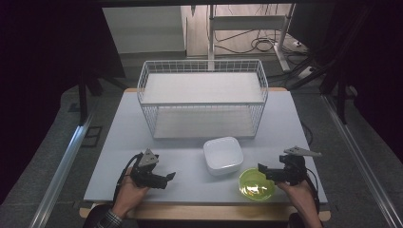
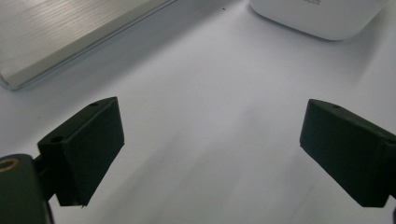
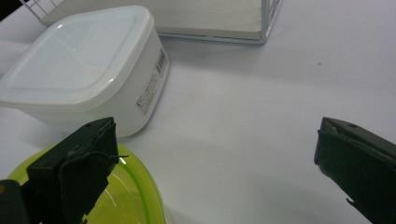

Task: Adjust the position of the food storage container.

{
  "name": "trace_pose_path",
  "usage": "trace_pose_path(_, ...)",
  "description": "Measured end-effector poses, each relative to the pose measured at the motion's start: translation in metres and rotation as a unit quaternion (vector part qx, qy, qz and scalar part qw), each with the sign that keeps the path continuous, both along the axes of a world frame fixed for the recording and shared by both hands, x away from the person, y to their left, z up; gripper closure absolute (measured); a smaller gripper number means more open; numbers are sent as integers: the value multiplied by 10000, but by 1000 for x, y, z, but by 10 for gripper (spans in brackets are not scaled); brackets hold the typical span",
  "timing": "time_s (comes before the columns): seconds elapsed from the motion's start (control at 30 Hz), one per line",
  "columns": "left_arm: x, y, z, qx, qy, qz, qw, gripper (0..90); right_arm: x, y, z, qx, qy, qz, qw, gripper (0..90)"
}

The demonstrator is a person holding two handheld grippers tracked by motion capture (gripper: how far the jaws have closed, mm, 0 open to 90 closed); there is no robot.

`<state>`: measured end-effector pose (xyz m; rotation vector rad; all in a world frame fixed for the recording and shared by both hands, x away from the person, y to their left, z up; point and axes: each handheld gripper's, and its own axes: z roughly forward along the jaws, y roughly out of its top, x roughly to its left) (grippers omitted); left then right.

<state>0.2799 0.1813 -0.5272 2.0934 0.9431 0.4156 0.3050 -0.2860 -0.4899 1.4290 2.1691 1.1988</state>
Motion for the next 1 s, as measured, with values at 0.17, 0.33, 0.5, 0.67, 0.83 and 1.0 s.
trace_pose_path(0.17, 0, 1, 0, -16, -14, 0, 10000, 57, -3, 1, 4, -9, 6, 92, 10000, 7)
trace_pose_path(0.33, 0, -1, 1, -51, -55, -35, 10000, 56, -9, 11, 11, -147, -18, 371, 9992, 178)
trace_pose_path(0.5, -1, -1, 1, -84, -99, -92, 9999, 56, -17, 20, 20, -288, -126, 482, 9983, 337)
trace_pose_path(0.67, -1, -1, 1, -93, -124, -78, 9998, 55, -28, 31, 29, -429, -229, 1140, 9923, 622)
trace_pose_path(0.83, -1, 1, 2, -162, -149, -46, 9997, 54, -41, 44, 35, -496, -218, 1644, 9849, 843)
trace_pose_path(1.0, 0, 1, 1, -131, -157, -44, 9998, 53, -56, 57, 36, -628, -161, 2080, 9760, 895)
